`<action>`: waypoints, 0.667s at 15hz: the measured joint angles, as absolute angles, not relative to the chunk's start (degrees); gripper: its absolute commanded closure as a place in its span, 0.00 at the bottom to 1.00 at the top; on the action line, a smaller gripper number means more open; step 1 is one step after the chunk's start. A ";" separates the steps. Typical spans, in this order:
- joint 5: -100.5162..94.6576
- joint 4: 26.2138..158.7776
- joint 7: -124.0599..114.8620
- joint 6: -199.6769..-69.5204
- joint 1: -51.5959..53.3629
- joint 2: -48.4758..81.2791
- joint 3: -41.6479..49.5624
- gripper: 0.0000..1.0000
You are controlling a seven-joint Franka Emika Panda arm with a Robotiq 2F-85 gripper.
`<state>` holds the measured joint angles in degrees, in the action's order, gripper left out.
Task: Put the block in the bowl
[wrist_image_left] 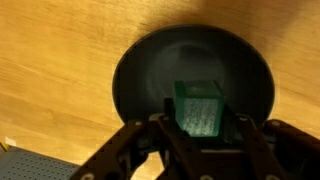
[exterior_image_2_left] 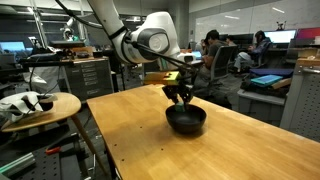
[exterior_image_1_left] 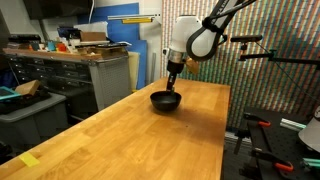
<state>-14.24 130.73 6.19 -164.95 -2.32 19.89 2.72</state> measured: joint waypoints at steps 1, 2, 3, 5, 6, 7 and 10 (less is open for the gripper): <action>-14.18 129.57 5.65 -166.19 -2.32 21.81 2.97 0.83; -14.03 128.36 5.18 -167.32 -2.32 23.73 3.27 0.83; -13.70 127.15 4.79 -168.23 -2.33 25.54 3.55 0.83; -12.43 124.74 4.45 -168.80 -2.34 28.68 3.87 0.68; -11.81 123.62 4.40 -168.81 -2.35 29.94 3.91 0.34; -11.31 122.68 4.35 -168.81 -2.36 30.94 3.91 0.32; -9.70 120.73 4.35 -167.98 -2.36 32.09 3.85 0.10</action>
<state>-9.70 120.73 4.35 -167.98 -2.36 32.09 3.85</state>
